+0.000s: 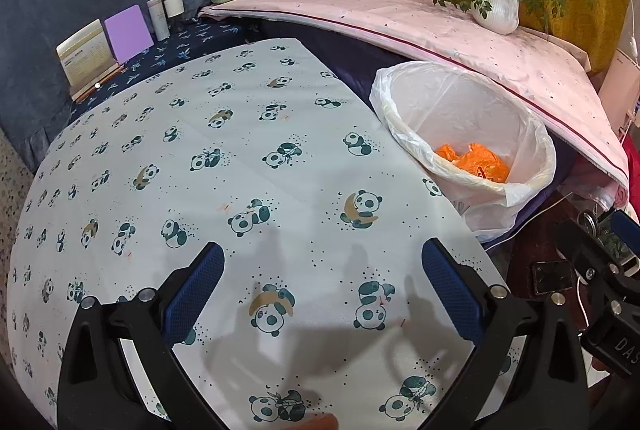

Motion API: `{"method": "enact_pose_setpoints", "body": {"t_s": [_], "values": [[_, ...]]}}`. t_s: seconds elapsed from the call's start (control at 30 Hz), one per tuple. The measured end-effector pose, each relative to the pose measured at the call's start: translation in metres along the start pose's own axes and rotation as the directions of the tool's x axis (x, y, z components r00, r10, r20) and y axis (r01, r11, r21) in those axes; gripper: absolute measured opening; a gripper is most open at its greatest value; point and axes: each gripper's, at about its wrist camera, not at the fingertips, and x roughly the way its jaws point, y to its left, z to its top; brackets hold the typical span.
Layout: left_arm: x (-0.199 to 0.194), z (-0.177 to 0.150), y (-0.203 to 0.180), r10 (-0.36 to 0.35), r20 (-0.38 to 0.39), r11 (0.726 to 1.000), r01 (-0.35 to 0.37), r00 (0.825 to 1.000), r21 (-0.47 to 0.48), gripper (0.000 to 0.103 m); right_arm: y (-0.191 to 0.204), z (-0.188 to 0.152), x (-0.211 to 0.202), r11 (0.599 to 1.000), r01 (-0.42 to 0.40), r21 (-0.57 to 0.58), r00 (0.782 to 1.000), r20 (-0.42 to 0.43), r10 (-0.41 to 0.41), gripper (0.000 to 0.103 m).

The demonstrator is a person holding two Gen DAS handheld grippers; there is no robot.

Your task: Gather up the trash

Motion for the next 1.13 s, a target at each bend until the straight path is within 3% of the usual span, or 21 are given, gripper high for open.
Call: {"method": "enact_pose_setpoints", "body": {"t_s": [0.37, 1.13], "values": [[0.0035, -0.0028, 0.0, 0.043, -0.016, 0.999, -0.044, 0.999, -0.022, 0.095, -0.0001, -0.0027, 0.0016, 1.0, 0.003, 0.005, 1.0, -0.004, -0.003, 0.097], [0.0009, 0.0006, 0.0032, 0.03, -0.007, 0.999, -0.031, 1.0, -0.021, 0.095, 0.0005, -0.0036, 0.0043, 1.0, -0.001, 0.01, 1.0, -0.009, 0.001, 0.097]]}}
